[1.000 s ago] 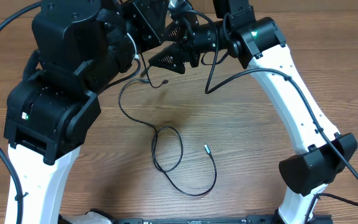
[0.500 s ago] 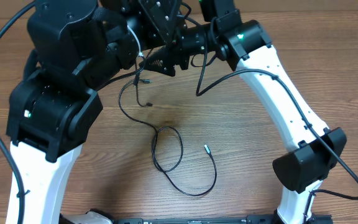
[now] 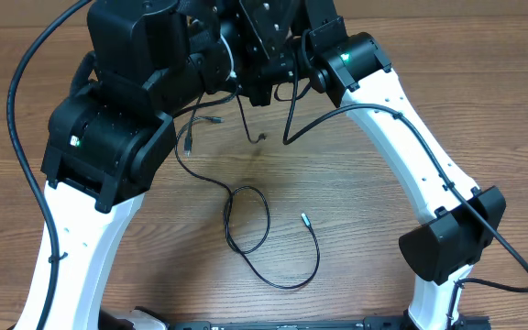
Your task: Untangle cables
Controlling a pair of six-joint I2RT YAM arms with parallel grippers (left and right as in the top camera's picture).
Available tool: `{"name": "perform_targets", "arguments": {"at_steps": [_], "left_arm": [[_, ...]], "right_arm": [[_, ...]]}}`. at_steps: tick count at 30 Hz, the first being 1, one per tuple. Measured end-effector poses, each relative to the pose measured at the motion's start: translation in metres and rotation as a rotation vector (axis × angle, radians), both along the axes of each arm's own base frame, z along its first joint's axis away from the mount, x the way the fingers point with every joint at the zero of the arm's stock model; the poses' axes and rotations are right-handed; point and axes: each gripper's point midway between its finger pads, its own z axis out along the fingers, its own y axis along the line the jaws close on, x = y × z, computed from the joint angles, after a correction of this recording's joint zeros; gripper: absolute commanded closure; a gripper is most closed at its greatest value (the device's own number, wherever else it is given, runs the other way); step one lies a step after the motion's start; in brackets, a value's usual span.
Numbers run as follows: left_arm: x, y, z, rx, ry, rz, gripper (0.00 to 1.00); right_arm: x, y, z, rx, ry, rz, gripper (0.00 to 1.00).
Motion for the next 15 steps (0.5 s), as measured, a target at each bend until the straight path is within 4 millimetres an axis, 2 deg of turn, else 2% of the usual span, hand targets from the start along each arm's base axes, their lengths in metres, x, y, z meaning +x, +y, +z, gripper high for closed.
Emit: {"name": "perform_targets", "arguments": {"at_steps": [1, 4, 5, 8, 9, 15], "left_arm": [[-0.001, -0.001, -0.001, 0.013, -0.011, -0.014, 0.67], [-0.005, -0.004, 0.0, 0.046, -0.049, -0.05, 0.63], [-0.006, -0.005, 0.0, 0.057, -0.062, -0.061, 0.57], [-0.009, -0.008, -0.002, 0.085, -0.087, -0.092, 0.1], [-0.01, -0.008, -0.002, 0.09, -0.091, -0.098, 0.0], [-0.015, -0.011, -0.01, 0.138, -0.102, -0.136, 0.0]], "right_arm": [[0.003, -0.002, -0.003, -0.016, 0.0, -0.02, 0.96], [0.019, -0.014, -0.008, -0.047, -0.013, -0.084, 0.96], [0.023, -0.019, -0.008, -0.051, -0.015, -0.1, 0.96], [0.044, -0.042, -0.01, -0.065, -0.02, -0.171, 0.96], [0.051, -0.051, -0.011, -0.068, -0.02, -0.195, 0.96], [0.088, -0.107, -0.012, -0.073, 0.003, -0.34, 0.96]]}}
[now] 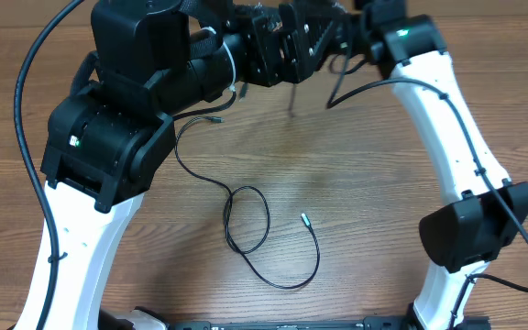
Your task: Untangle cables
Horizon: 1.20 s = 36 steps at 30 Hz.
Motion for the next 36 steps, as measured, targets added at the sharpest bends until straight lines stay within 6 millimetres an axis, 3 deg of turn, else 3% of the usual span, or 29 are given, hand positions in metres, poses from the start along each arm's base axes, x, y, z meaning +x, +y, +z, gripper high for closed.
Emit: {"name": "perform_targets", "arguments": {"at_steps": [7, 12, 21, 28, 33, 36], "left_arm": [[-0.003, 0.001, -0.012, 0.042, 0.022, -0.014, 0.0], [-0.006, 0.002, -0.02, 0.074, 0.039, -0.02, 0.0], [-0.025, 0.001, -0.05, 0.144, 0.145, -0.096, 0.0], [-0.032, -0.001, -0.054, 0.213, 0.07, -0.166, 0.01], [-0.034, -0.001, -0.056, 0.236, 0.049, -0.186, 0.01], [-0.035, -0.001, -0.058, 0.245, 0.047, -0.191, 0.0]], "right_arm": [[0.037, -0.083, 0.0, 0.003, 0.011, -0.178, 0.96], [0.056, -0.159, -0.002, 0.003, 0.022, -0.327, 0.96], [0.064, -0.325, -0.017, -0.086, 0.057, -0.71, 0.96], [0.041, -0.465, -0.026, -0.249, 0.055, -1.087, 0.96], [0.003, -0.559, -0.027, -0.386, 0.066, -1.372, 0.96], [-0.031, -0.611, -0.026, -0.449, 0.092, -1.554, 0.96]]}}
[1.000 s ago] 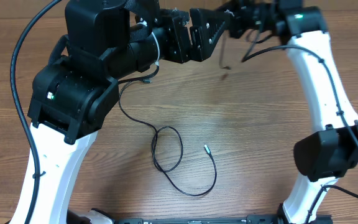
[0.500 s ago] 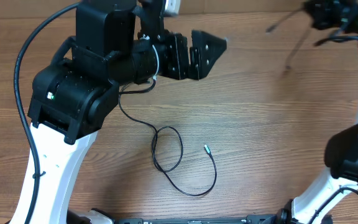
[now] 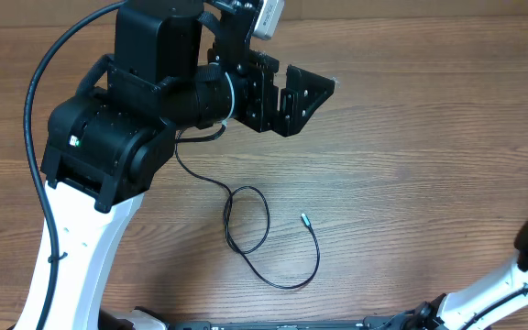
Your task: Untangle cables
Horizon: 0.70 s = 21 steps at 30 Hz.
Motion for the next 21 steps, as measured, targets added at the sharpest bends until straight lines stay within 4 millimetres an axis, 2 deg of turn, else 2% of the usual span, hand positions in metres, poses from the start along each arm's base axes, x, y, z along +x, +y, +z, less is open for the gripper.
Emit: {"name": "perform_targets", "arguments": {"at_steps": [1, 6, 11, 12, 13, 14, 17, 21], "left_arm": [[0.0, 0.0, 0.0, 0.002, 0.002, 0.0, 0.0], [-0.001, 0.0, -0.002, 0.006, 0.005, -0.001, 0.0], [-0.002, 0.001, -0.004, 0.011, 0.015, -0.001, 0.0], [-0.002, 0.001, -0.004, 0.012, 0.018, -0.001, 0.0], [-0.002, 0.001, -0.005, 0.013, 0.018, -0.001, 0.0], [-0.003, 0.001, -0.005, 0.013, 0.02, -0.001, 0.0], [-0.003, 0.002, -0.005, 0.014, 0.023, -0.001, 0.01], [-0.004, 0.002, -0.008, 0.021, 0.034, -0.001, 0.01]], "right_arm": [[-0.016, -0.02, 0.0, -0.013, 0.011, -0.074, 0.96], [-0.079, -0.08, 0.0, -0.014, 0.01, -0.325, 0.96], [-0.129, -0.115, 0.0, 0.022, -0.04, -0.561, 0.96], [-0.137, -0.12, 0.0, 0.028, -0.05, -0.6, 0.76], [-0.143, -0.123, 0.0, 0.037, -0.065, -0.632, 0.1], [-0.146, -0.125, 0.0, 0.038, -0.07, -0.647, 0.0], [-0.146, -0.126, 0.0, 0.059, -0.097, -0.657, 0.0], [-0.128, -0.115, -0.002, 0.116, -0.128, -0.574, 0.0]]}}
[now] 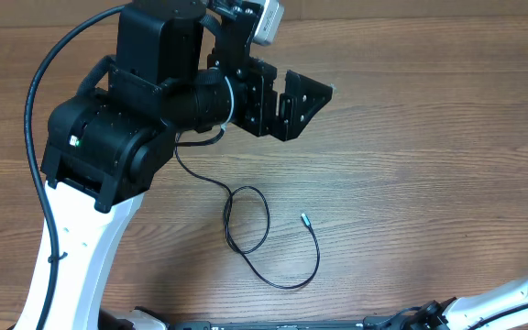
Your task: Untangle cables
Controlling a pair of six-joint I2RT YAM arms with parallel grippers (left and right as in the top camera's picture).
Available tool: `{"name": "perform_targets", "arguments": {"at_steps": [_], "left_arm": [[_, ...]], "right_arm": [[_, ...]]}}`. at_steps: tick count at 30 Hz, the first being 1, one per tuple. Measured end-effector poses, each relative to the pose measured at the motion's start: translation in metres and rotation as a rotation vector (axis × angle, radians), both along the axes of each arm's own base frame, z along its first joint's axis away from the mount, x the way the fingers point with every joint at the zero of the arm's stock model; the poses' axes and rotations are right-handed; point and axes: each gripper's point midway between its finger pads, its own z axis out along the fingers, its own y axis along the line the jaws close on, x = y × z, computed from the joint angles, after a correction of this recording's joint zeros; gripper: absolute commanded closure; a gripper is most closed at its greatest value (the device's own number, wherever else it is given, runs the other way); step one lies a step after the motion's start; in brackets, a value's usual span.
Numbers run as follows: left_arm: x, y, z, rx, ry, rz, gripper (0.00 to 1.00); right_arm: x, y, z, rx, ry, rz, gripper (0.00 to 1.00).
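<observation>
A thin black cable point(247, 222) lies on the wooden table in the overhead view. It makes one loop in the middle and ends in a small plug point(304, 218). Its other end runs up under the left arm point(108, 137). My left gripper point(299, 94) hangs above the table's back centre, pointing right, jaws apart with nothing seen between them. My right gripper is out of view; only a piece of the right arm point(521, 291) shows at the bottom right corner.
A second dark cable curls in at the right edge, with a light connector below it. The left arm's own thick black hose point(33, 101) arcs over the table's left side.
The right arm has drawn further out of the frame at the lower right. The left gripper and the looped cable sit almost exactly where they were.
First both grippers met at the back centre with a short cable end dangling between them. Then the right arm stood further right, a cable end still hanging below the grippers. Later it was nearly out of frame, the hanging end gone, leaving the looped cable unmoved.
</observation>
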Motion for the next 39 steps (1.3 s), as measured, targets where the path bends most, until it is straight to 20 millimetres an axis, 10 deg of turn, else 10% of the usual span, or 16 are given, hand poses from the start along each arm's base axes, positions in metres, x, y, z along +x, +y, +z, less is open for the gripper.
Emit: {"name": "perform_targets", "arguments": {"at_steps": [12, 22, 32, 39], "left_arm": [[-0.002, 0.001, -0.003, 0.014, 0.002, -0.012, 0.0], [0.032, 0.054, -0.022, 0.192, -0.042, 0.231, 0.03], [0.013, 0.141, -0.039, 0.432, 0.002, 0.528, 0.12], [-0.003, 0.167, -0.056, 0.528, 0.09, 0.622, 0.12]], "right_arm": [[0.106, 0.1, -0.007, 0.077, -0.032, 0.428, 0.0], [0.204, 0.29, -0.001, 0.204, -0.133, 1.009, 0.0], [0.219, 0.447, -0.012, 0.281, -0.059, 1.339, 0.0], [0.179, 0.56, -0.036, 0.293, 0.139, 1.665, 0.0]]}}
